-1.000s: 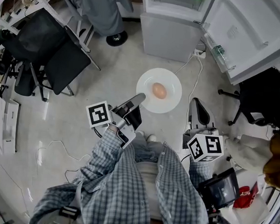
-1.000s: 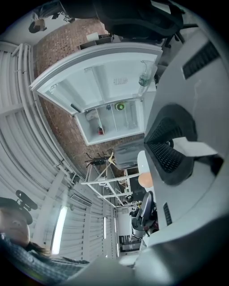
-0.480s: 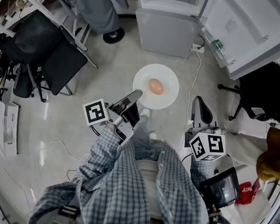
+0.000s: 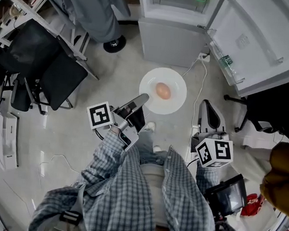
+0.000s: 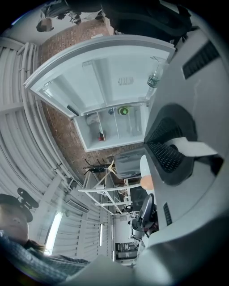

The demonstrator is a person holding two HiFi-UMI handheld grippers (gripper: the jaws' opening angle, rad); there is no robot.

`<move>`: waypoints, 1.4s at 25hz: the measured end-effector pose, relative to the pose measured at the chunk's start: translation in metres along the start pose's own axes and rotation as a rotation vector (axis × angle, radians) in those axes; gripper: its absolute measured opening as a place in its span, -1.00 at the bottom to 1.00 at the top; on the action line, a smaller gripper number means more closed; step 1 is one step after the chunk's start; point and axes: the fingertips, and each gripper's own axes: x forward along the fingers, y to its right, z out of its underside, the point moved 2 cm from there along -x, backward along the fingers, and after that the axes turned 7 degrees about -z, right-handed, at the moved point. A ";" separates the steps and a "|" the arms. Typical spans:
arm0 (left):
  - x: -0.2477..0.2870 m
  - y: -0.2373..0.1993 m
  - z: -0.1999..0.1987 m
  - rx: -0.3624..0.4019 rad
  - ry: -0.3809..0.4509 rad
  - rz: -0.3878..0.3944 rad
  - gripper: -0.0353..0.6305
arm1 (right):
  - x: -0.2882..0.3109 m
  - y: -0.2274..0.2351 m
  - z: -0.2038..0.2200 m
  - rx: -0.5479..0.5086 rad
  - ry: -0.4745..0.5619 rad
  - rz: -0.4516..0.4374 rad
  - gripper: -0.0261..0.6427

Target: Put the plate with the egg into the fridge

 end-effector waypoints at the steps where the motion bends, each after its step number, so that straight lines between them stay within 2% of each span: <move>1: 0.005 0.000 -0.008 0.002 -0.002 0.001 -0.83 | 0.008 0.002 -0.003 -0.001 0.004 0.001 -0.91; 14: 0.050 -0.009 -0.094 -0.006 -0.024 0.016 -0.83 | 0.103 0.019 -0.020 -0.039 0.004 0.022 -0.91; 22: 0.068 -0.015 -0.118 -0.014 -0.034 0.007 -0.83 | 0.127 0.031 -0.019 -0.022 -0.009 0.039 -0.91; 35: 0.122 -0.014 -0.157 -0.020 0.000 -0.010 -0.83 | 0.190 0.074 -0.031 -0.008 -0.014 -0.011 -0.91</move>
